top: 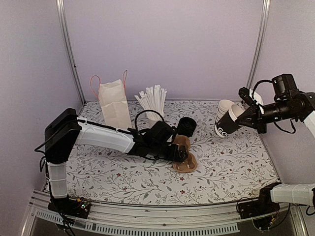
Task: Pack the takeout coffee
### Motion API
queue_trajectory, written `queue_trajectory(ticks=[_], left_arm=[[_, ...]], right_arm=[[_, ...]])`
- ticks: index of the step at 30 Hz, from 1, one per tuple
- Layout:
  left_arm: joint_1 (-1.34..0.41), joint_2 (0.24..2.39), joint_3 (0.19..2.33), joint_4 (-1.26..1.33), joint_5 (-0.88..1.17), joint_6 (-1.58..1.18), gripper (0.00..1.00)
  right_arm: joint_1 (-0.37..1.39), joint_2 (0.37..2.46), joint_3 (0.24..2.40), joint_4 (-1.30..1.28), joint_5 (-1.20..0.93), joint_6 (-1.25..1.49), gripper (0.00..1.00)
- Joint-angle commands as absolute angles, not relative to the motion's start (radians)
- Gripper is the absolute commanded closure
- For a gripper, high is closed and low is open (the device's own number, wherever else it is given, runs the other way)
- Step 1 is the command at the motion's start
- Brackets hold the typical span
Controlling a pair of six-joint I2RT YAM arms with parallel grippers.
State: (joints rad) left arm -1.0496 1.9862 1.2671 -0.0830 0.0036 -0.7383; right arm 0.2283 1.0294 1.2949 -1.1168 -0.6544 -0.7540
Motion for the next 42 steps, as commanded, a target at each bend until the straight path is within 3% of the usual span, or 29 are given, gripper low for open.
queue_trajectory(ticks=[1, 13, 16, 20, 25, 29, 42], left_arm=[[-1.060, 2.096, 1.382, -0.016, 0.143, -0.654, 0.01], [-1.264, 2.392, 1.872, -0.124, 0.294, -0.505, 0.06], [-1.269, 2.394, 1.883, -0.137, 0.304, -0.510, 0.06], [-1.269, 2.259, 1.729, -0.136, 0.309, -0.505, 0.06], [-1.276, 2.003, 1.392, -0.117, 0.333, -0.497, 0.07], [-1.267, 1.798, 1.193, -0.151, 0.240, -0.502, 0.08], [-1.136, 1.471, 0.803, -0.146, -0.070, -0.798, 0.09]], right_arm=[[0.230, 1.021, 1.318, -1.075, -0.670, -0.744, 1.00], [0.231, 1.021, 1.408, -1.028, -0.592, -0.706, 1.00], [0.230, 1.033, 1.416, -1.027, -0.602, -0.696, 1.00], [0.230, 1.052, 1.392, -1.029, -0.612, -0.695, 1.00], [0.231, 1.069, 1.349, -1.031, -0.669, -0.717, 1.00], [0.261, 1.090, 1.337, -1.021, -0.720, -0.726, 1.00], [0.821, 1.353, 1.373, -0.979, -0.260, -0.753, 1.00]])
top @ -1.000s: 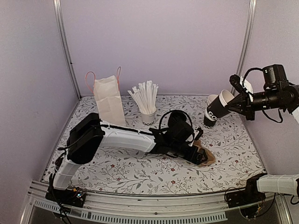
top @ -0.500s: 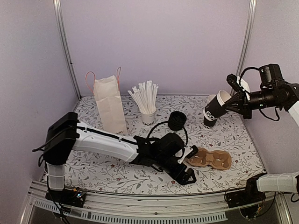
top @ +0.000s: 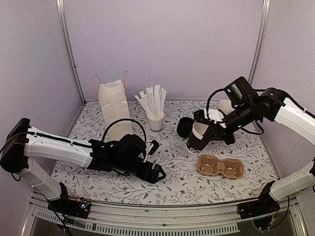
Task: Pack the takeout coffee
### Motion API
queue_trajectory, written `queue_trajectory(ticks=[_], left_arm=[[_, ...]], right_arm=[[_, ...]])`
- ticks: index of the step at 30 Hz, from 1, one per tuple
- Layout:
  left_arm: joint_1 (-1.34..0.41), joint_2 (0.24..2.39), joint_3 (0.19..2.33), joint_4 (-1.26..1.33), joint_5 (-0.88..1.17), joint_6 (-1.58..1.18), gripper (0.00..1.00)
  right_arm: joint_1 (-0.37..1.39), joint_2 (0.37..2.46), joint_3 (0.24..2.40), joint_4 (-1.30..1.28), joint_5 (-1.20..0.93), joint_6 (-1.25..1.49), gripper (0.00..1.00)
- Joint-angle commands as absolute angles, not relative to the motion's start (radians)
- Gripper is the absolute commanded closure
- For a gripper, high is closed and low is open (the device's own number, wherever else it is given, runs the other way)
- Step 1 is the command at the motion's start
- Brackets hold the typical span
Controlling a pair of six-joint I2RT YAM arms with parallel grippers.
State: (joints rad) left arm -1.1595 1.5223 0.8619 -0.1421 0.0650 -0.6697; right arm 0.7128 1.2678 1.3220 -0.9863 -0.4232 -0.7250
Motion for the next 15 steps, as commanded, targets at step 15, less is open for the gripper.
queue_trajectory(ticks=[15], left_arm=[[-1.106, 1.204, 0.546, -0.126, -0.190, -0.966, 0.08]], right_arm=[[0.997, 1.724, 1.529, -0.940, -0.169, -0.770, 0.99]])
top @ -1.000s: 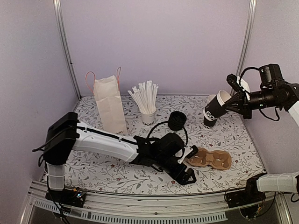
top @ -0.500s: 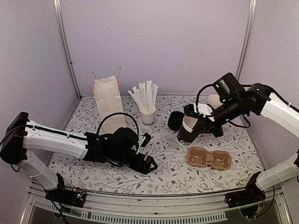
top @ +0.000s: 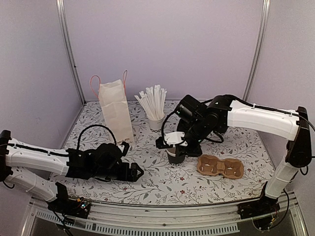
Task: Pack the takeout coffee
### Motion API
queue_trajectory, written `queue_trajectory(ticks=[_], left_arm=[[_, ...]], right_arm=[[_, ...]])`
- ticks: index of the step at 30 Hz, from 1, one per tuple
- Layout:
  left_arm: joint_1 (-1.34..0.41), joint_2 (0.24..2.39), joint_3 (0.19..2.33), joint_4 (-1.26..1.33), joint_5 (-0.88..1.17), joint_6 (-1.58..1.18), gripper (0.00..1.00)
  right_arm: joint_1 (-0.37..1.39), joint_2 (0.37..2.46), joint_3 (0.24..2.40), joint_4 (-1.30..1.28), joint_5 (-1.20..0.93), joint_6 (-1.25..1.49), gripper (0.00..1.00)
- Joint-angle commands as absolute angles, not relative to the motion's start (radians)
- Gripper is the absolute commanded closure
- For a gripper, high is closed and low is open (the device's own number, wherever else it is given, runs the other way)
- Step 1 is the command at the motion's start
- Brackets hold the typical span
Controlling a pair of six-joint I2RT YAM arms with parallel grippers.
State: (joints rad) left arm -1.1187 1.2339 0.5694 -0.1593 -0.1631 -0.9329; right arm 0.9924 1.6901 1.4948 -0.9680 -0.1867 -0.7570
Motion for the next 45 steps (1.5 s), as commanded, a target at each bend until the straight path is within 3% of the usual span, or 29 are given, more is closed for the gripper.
queue_trajectory(ticks=[1, 18, 22, 28, 32, 39, 45], left_arm=[[-1.106, 1.202, 0.545, -0.127, -0.190, -0.964, 0.08], [-1.106, 1.245, 0.532, -0.056, -0.157, -0.916, 0.08], [-1.105, 1.259, 0.543, -0.052, -0.156, -0.906, 0.08], [-1.105, 1.261, 0.555, -0.052, -0.152, -0.893, 0.08], [-1.105, 1.250, 0.564, -0.045, -0.138, -0.879, 0.08], [-1.105, 1.221, 0.647, -0.105, -0.165, -0.787, 0.08], [-1.104, 1.246, 0.695, -0.117, -0.169, -0.749, 0.08]], right_arm=[[0.997, 1.734, 1.529, -0.937, -0.164, -0.769, 0.99], [0.997, 1.813, 1.483, -0.868, -0.177, -0.741, 0.94], [0.997, 1.814, 1.479, -0.866, -0.177, -0.738, 0.91], [0.997, 1.789, 1.476, -0.868, -0.189, -0.736, 0.79], [0.998, 1.759, 1.484, -0.897, -0.171, -0.735, 0.78], [0.981, 1.573, 1.399, -0.908, -0.163, -0.721, 0.71], [0.865, 1.376, 1.155, -0.869, -0.195, -0.713, 0.64]])
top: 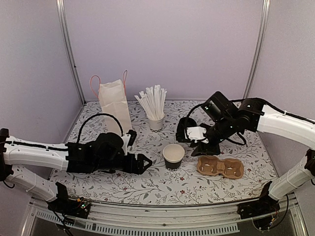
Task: Pack the takeout coffee
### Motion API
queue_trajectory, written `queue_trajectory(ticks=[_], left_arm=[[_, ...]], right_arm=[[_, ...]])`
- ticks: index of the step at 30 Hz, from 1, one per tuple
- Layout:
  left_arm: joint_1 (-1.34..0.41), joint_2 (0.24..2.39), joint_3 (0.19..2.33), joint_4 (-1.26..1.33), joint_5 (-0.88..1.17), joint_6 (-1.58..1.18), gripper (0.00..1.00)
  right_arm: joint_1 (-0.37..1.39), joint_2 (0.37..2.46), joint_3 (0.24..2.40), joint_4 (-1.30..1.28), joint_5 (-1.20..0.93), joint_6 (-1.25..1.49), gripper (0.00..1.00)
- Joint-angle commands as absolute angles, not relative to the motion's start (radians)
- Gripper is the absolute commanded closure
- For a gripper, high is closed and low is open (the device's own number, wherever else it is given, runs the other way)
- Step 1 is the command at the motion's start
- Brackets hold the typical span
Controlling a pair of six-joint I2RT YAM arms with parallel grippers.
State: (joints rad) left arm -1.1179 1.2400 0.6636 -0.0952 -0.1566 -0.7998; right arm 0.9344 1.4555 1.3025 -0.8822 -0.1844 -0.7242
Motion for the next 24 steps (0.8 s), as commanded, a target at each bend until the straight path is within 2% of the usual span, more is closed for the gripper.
queue_trajectory(ticks=[1, 5, 9, 14, 20, 24], left_arm=[[-1.105, 1.250, 0.698, -0.111, -0.167, -0.745, 0.08], [-1.103, 1.269, 0.703, -0.087, -0.166, -0.732, 0.08], [-1.102, 1.292, 0.715, -0.075, -0.157, -0.722, 0.07], [-1.102, 1.288, 0.699, -0.060, -0.150, -0.730, 0.07], [-1.102, 1.216, 0.641, -0.053, -0.166, -0.757, 0.07], [-1.101, 1.162, 0.611, -0.066, -0.189, -0.765, 0.07]], right_arm=[[0.862, 1.359, 1.102, -0.854, -0.175, -0.713, 0.61], [0.862, 1.305, 0.947, -0.799, -0.131, -0.687, 0.52], [0.862, 1.301, 0.881, -0.736, -0.093, -0.677, 0.39], [0.862, 1.345, 0.885, -0.679, -0.051, -0.679, 0.33], [0.862, 1.418, 0.904, -0.639, -0.058, -0.698, 0.14], [0.862, 1.445, 0.923, -0.609, -0.069, -0.697, 0.13]])
